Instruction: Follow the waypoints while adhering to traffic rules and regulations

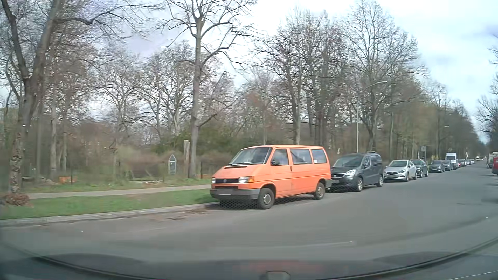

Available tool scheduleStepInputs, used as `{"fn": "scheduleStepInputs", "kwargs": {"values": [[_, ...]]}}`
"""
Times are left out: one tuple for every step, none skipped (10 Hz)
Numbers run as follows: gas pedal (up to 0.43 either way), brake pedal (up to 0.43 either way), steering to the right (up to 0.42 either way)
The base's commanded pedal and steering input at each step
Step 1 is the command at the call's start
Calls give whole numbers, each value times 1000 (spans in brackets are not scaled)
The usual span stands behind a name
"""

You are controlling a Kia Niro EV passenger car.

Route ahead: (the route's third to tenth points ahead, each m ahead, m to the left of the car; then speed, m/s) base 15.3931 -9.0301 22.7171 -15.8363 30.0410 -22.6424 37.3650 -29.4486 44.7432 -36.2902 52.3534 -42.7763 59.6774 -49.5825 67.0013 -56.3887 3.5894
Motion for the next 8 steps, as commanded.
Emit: {"fn": "scheduleStepInputs", "kwargs": {"values": [[228, 0, 544], [228, 0, 523], [228, 0, 499], [209, 0, 482], [197, 0, 466], [189, 0, 446], [177, 0, 423], [169, 0, 406]]}}
